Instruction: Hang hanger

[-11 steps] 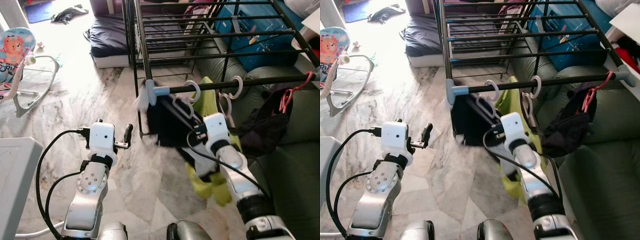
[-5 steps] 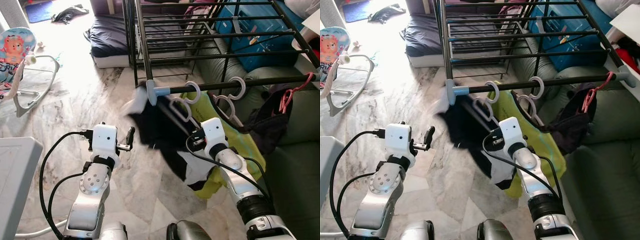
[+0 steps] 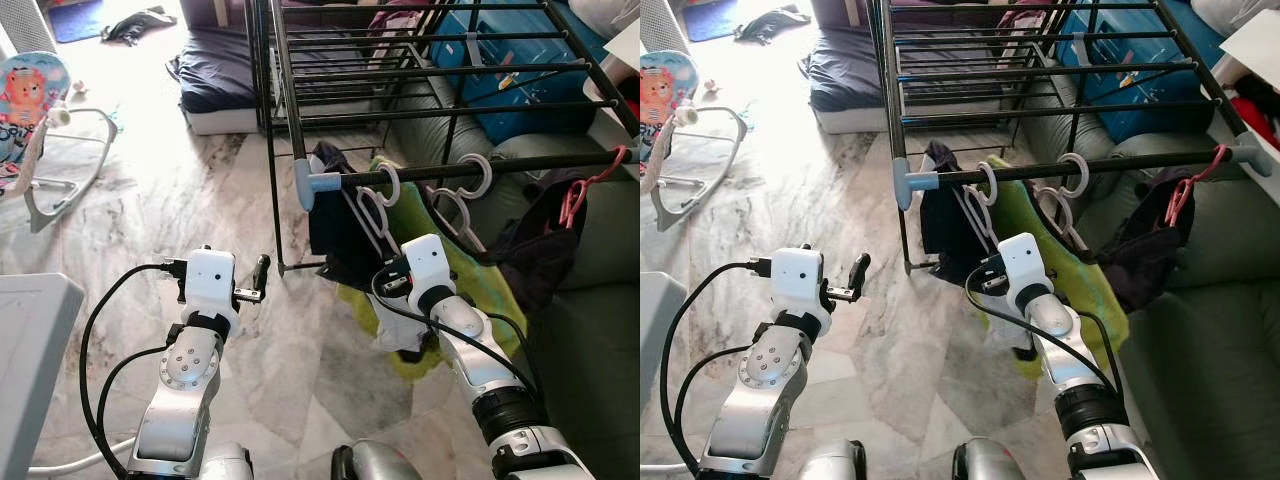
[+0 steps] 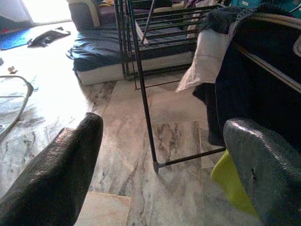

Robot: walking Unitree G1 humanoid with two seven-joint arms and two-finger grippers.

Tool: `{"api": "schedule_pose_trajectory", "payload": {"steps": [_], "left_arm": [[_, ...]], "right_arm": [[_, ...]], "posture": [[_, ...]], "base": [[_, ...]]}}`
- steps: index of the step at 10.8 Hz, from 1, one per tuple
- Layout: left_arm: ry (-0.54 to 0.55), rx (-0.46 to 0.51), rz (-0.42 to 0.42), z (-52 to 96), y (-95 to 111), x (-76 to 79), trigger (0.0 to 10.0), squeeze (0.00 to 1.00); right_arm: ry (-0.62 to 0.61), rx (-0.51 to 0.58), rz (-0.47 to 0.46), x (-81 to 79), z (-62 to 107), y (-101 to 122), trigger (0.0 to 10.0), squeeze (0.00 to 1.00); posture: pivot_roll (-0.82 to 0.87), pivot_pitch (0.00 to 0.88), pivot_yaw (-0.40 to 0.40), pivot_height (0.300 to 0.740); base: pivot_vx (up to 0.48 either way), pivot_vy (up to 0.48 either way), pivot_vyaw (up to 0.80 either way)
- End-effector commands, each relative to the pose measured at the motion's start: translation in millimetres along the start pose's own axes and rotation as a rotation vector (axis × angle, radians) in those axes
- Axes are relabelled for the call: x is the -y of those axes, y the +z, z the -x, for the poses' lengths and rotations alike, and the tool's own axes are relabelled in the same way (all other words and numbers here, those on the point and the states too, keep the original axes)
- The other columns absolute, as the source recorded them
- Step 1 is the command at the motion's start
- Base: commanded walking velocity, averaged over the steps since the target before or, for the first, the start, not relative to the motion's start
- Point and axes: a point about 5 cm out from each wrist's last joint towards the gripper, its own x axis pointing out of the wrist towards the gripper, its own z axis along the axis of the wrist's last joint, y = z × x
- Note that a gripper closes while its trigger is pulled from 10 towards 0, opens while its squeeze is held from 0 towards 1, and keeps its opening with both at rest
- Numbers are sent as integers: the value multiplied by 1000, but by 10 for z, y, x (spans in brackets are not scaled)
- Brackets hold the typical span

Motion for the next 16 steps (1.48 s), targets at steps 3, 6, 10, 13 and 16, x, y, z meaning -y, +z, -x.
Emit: {"api": "schedule_pose_trajectory", "payload": {"steps": [3,6,10,13,16], "left_arm": [[-5,-13,0,2,-19,20,10000,0],[-5,-6,-1,6,-13,20,10000,0],[-2,4,9,38,27,22,10000,0],[3,4,-3,98,19,-66,10000,0],[-23,12,-15,108,54,-51,10000,0]], "right_arm": [[-48,40,-18,31,18,16,0,0],[-110,238,-25,-9,71,300,0,0],[-167,287,-23,-25,256,320,0,0],[-169,259,-15,-138,617,173,0,0],[-85,130,-30,-221,898,-79,510,0]], "posture": [[-32,111,-56,740],[-32,109,-53,740],[-23,109,-64,740],[-12,97,-53,740],[-14,94,-38,740]], "base": [[0,0,0],[0,0,0],[0,0,0],[0,0,0],[0,0,0]]}}
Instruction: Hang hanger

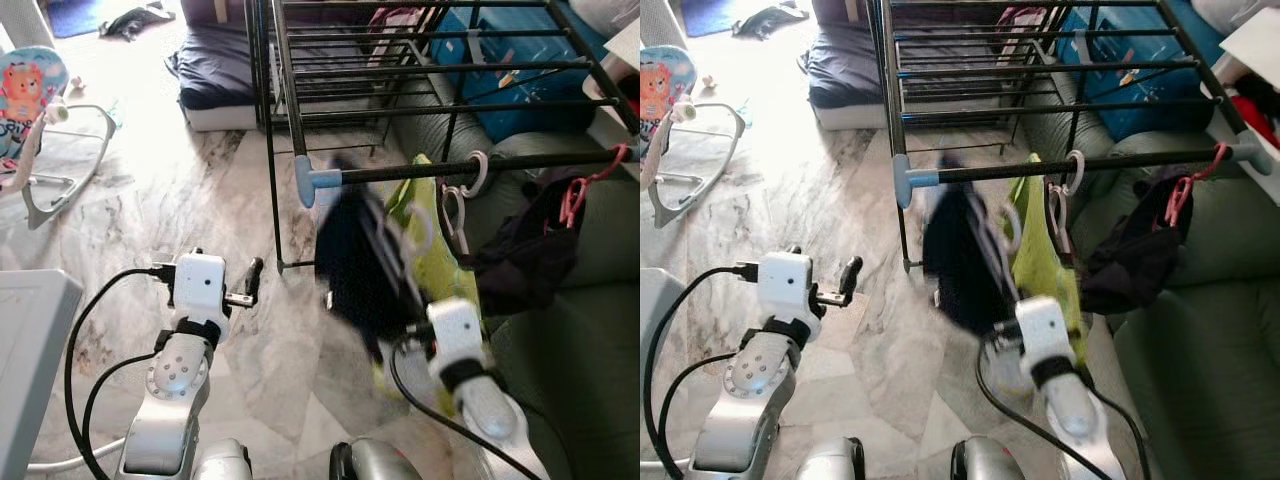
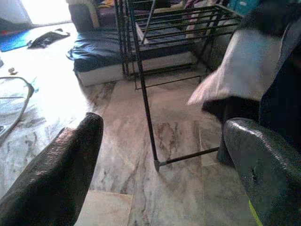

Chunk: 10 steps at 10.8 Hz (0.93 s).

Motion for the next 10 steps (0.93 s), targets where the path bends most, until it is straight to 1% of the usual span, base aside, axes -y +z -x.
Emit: {"api": "schedule_pose_trajectory", "payload": {"steps": [1,2,3,4,5,6,10], "left_arm": [[-14,13,-9,-5,45,-3,10000,0],[-8,14,-8,-17,58,-26,10000,0],[-8,13,-7,-17,59,-23,10000,0],[-12,9,-4,-10,48,4,10000,0],[-22,7,0,-16,48,33,10000,0],[-22,9,0,-30,55,30,10000,0],[-16,11,0,-42,54,27,10000,0]], "right_arm": [[17,42,-12,26,30,107,3490,0],[18,34,-6,34,71,98,6039,0],[16,36,-1,27,59,117,9176,0],[18,43,10,10,28,141,10000,0],[11,54,9,31,-34,184,10000,0],[2,59,6,49,-63,206,10000,0],[-2,68,10,62,-118,232,10000,0]], "posture": [[-13,94,-38,740],[-15,97,-38,740],[-15,97,-36,740],[-17,92,-27,740],[-19,91,-23,740],[-20,90,-25,740],[-22,87,-29,740]], "base": [[0,0,0],[0,0,0],[-255,0,0],[-259,0,0],[-277,0,0],[-289,0,0],[-292,0,0]]}}
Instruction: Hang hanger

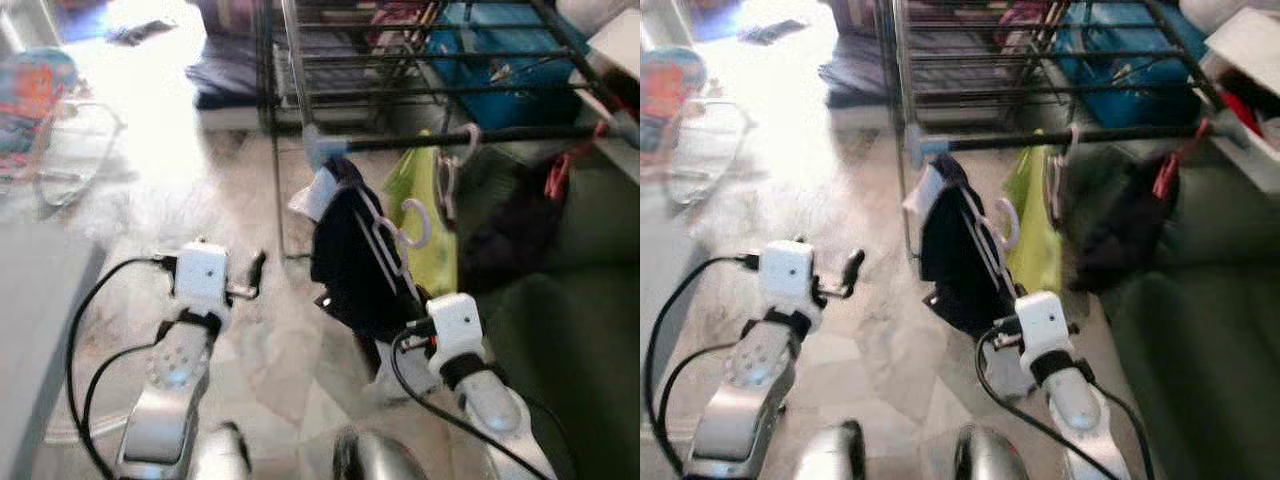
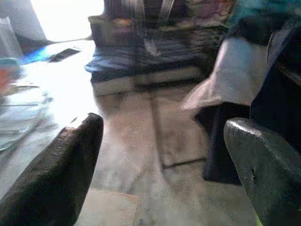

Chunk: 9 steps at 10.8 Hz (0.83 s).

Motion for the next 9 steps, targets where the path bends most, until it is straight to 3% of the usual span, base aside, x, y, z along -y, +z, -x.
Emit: {"api": "schedule_pose_trajectory", "payload": {"steps": [1,9], "left_arm": [[4,-37,-7,25,-76,-9,10000,0],[-44,-29,-34,-112,-78,-43,10000,0]], "right_arm": [[-27,35,-5,29,-29,67,10000,0],[-145,60,-66,105,-269,87,10000,0]], "posture": [[-18,78,-24,740],[-10,0,15,740]], "base": [[-289,0,0],[-284,0,0]]}}
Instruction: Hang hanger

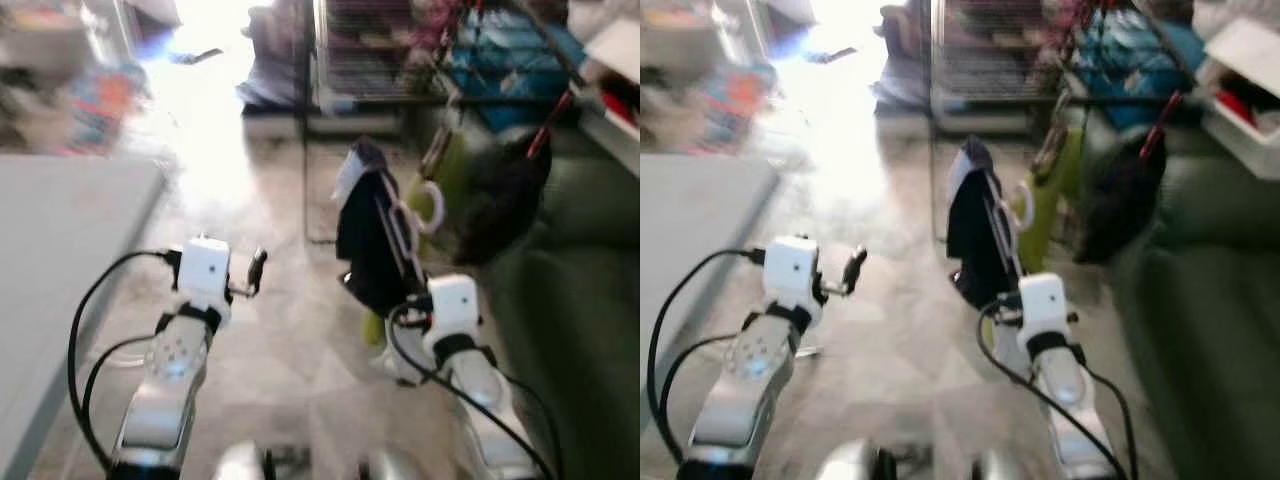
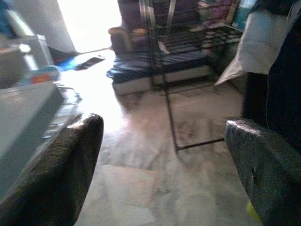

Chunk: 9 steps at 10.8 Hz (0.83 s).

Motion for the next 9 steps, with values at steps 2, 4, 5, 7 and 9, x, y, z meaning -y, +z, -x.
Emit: {"api": "schedule_pose_trajectory", "payload": {"steps": [2,4,5,7,9], "left_arm": [[-13,-5,18,-30,-28,52,10000,0],[-11,15,39,-11,-9,77,10000,0],[-14,30,46,8,3,88,10000,0],[-37,23,69,66,-30,106,10000,0],[-60,11,84,61,-69,175,10000,0]], "right_arm": [[-11,38,0,21,-72,59,10000,0],[-10,41,4,30,-135,78,10000,0],[-9,42,14,32,-165,80,10000,0],[-21,22,12,16,-158,26,10000,0],[-2,6,13,-61,-150,-63,10000,0]], "posture": [[-5,0,0,740],[-5,0,0,740],[9,0,-20,740],[14,0,-20,740],[23,0,-7,740]], "base": [[-142,0,0],[0,0,0],[0,0,0],[0,-126,0],[0,-294,0]]}}
